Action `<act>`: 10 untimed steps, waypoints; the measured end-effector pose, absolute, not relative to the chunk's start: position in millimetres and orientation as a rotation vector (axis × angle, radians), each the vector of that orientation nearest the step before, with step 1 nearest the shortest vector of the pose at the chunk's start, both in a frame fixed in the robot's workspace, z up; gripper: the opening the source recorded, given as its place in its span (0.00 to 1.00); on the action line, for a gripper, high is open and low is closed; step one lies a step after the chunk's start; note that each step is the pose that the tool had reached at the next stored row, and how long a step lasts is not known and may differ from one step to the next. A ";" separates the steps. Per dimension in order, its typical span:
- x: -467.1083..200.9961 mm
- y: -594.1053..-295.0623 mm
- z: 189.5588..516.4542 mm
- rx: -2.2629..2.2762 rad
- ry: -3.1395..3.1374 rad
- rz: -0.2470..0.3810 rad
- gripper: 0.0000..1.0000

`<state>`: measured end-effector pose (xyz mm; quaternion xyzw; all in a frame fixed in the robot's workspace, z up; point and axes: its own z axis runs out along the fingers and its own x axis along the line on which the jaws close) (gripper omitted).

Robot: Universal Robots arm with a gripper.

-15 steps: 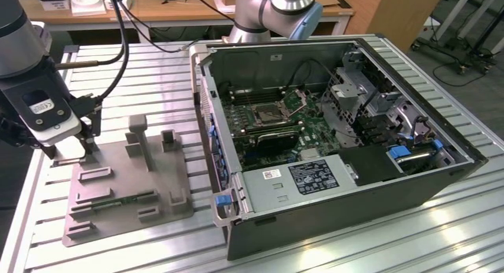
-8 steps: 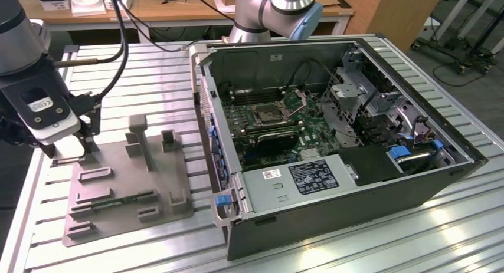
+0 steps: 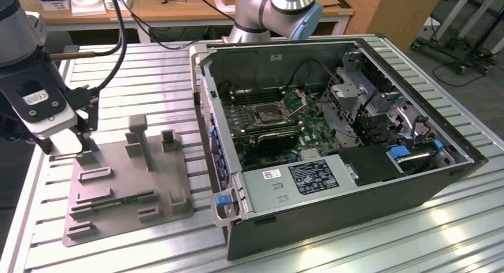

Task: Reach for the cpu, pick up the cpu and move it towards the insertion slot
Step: 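Pick up the cpu and move it towards the insertion slot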

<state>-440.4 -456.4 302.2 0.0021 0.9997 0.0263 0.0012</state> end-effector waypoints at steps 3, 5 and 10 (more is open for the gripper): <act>-440.4 -456.4 307.4 0.007 3.138 0.083 0.55; -440.4 -456.4 310.9 0.007 3.138 0.082 0.55; -440.4 -456.4 319.7 0.007 3.138 0.083 0.55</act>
